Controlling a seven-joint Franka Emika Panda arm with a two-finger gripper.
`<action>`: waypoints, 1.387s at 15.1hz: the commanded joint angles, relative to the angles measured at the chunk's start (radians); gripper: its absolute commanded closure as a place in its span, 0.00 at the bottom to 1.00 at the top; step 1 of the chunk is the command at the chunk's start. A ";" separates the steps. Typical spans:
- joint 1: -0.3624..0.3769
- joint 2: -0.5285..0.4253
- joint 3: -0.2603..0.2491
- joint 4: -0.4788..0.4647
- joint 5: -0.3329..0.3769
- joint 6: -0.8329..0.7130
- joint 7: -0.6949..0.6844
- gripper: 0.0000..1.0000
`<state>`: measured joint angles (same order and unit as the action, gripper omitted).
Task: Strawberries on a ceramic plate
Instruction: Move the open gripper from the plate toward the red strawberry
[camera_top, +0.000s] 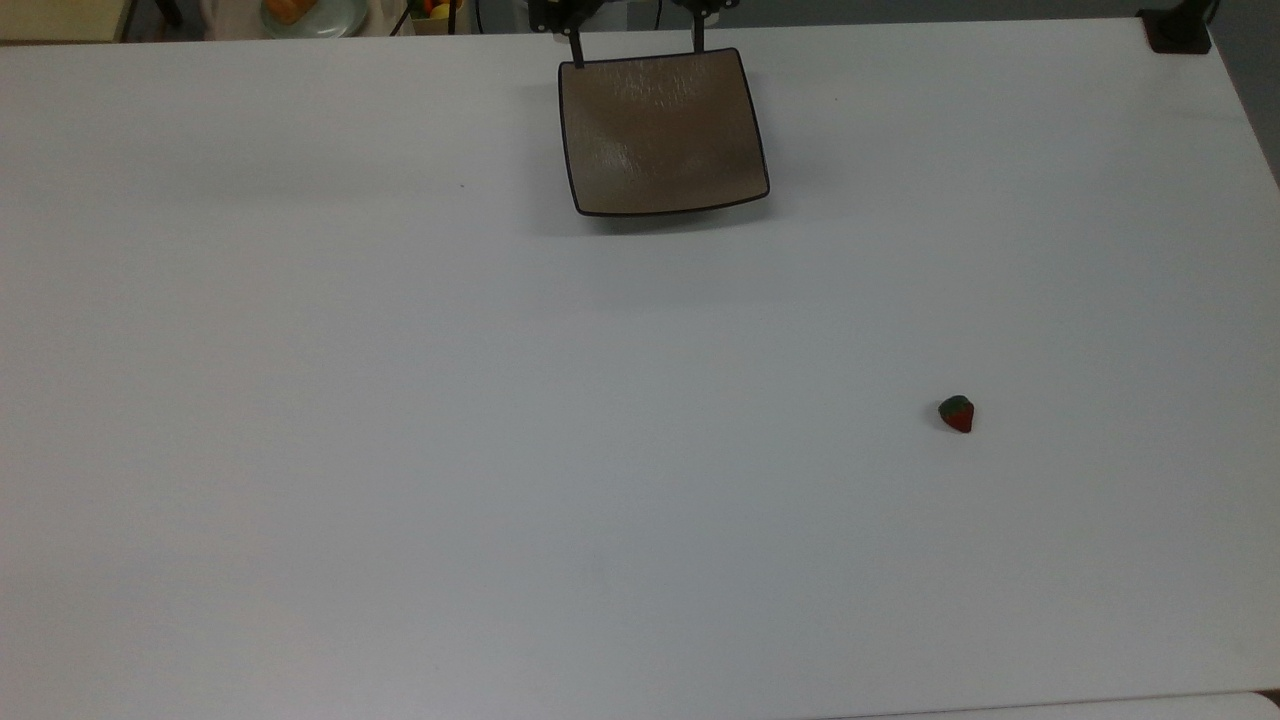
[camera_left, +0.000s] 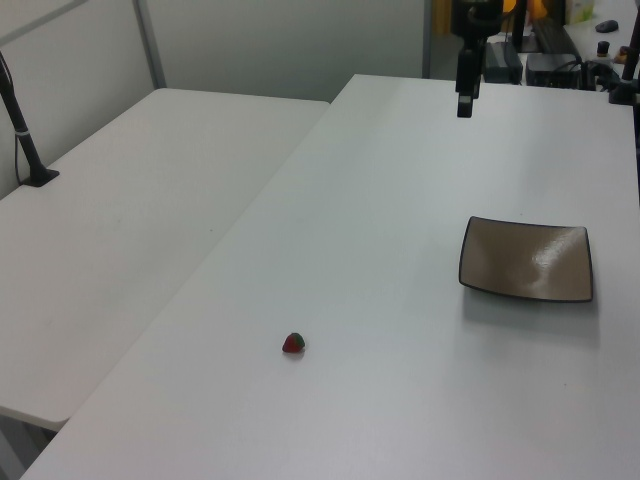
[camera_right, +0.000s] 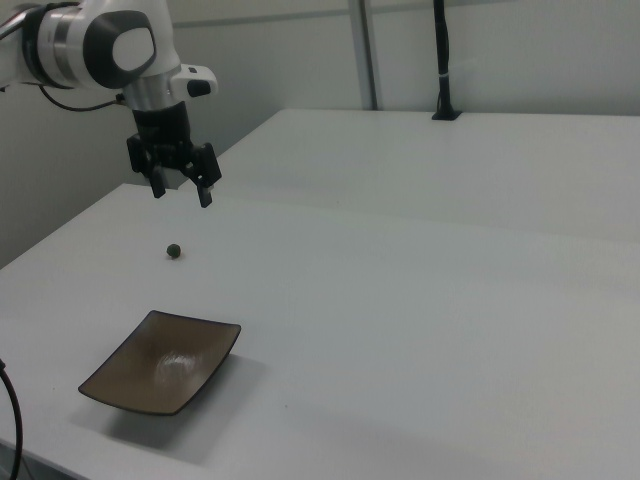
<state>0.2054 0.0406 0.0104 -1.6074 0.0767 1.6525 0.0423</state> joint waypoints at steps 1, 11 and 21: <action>0.020 0.035 -0.012 0.029 0.017 0.015 0.014 0.00; 0.092 0.134 -0.009 0.110 0.008 0.015 0.018 0.00; 0.201 0.246 -0.009 0.175 -0.005 0.239 0.215 0.00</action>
<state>0.3625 0.2419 0.0124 -1.4592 0.0777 1.8165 0.2042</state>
